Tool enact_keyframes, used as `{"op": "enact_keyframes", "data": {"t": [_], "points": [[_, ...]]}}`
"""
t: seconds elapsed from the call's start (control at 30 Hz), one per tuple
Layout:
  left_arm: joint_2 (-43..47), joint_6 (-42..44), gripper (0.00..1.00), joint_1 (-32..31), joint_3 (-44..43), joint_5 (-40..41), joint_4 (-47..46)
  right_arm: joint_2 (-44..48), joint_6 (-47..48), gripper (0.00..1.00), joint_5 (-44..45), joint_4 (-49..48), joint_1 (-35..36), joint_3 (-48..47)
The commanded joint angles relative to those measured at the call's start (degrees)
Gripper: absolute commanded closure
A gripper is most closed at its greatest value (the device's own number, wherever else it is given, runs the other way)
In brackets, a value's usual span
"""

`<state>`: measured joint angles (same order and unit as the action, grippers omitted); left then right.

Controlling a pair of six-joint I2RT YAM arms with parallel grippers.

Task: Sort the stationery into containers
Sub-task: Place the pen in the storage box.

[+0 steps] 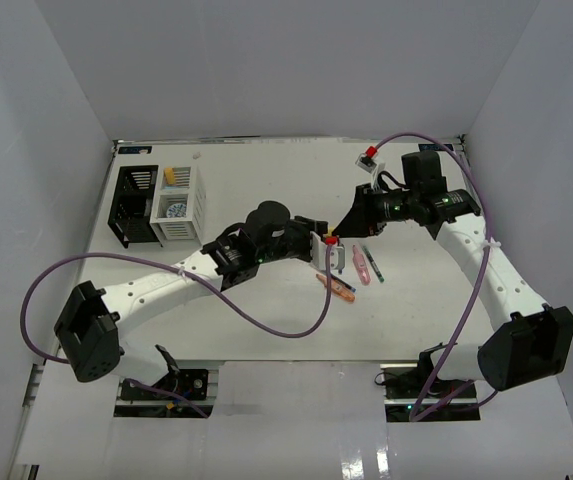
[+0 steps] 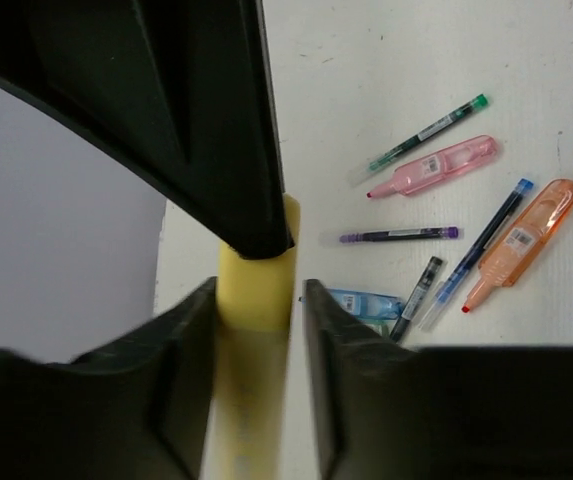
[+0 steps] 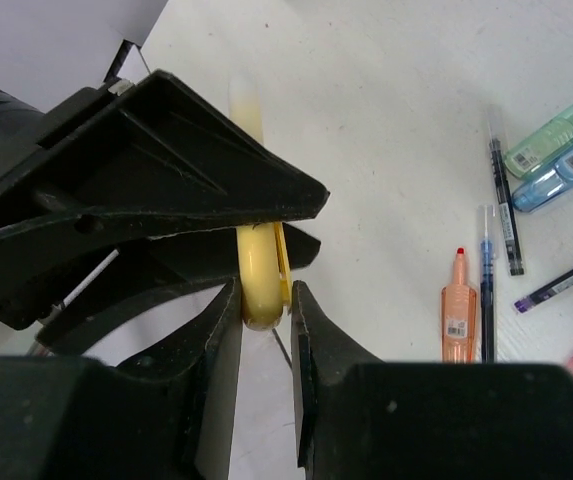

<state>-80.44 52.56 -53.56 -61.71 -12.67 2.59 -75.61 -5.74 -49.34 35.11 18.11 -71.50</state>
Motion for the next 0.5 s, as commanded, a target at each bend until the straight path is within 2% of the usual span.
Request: {"op": "enact_keyframes", "data": {"t": [0.0,0.1,0.17,0.2,0.27,0.3,0.33,0.37,0.4,0.47], "points": [[0.38,0.71,0.58,-0.23,-1.92,-0.08,1.72,-0.06,0.46,0.92,-0.23,-0.31,-0.09,-2.5],[0.55,0.36,0.83,-0.23,-1.48,0.27,1.89,0.03,0.64,0.92,0.21,-0.22,-0.09,-2.59],[0.73,0.18,0.9,-0.23,-1.31,0.36,2.07,0.03,0.64,0.92,0.21,-0.22,-0.09,-2.41],[0.73,0.09,0.97,-0.23,-1.22,0.27,2.16,0.12,0.55,0.92,0.21,-0.13,-0.09,-2.32],[0.9,-0.26,1.0,-0.23,-0.87,0.01,2.16,0.12,0.46,0.72,0.74,-0.22,0.0,-2.5],[0.9,-0.43,1.0,-0.23,-0.78,0.01,2.16,0.12,0.46,0.44,1.09,-0.22,-0.09,-2.59],[0.9,-0.87,1.0,-0.23,-0.6,0.62,2.16,0.46,0.46,0.31,1.96,-0.22,-0.09,-2.67],[0.9,-1.22,1.0,-0.23,-0.17,0.97,2.07,0.55,0.73,0.22,2.66,-0.22,-0.09,-2.94],[0.9,-1.84,1.0,-0.23,0.27,1.59,1.89,0.82,0.9,0.09,3.54,-0.22,-0.09,-3.11],[0.82,-4.99,1.0,-0.23,1.59,4.57,-0.3,1.61,1.34,0.02,6.7,-0.22,-0.18,-3.55]]}}
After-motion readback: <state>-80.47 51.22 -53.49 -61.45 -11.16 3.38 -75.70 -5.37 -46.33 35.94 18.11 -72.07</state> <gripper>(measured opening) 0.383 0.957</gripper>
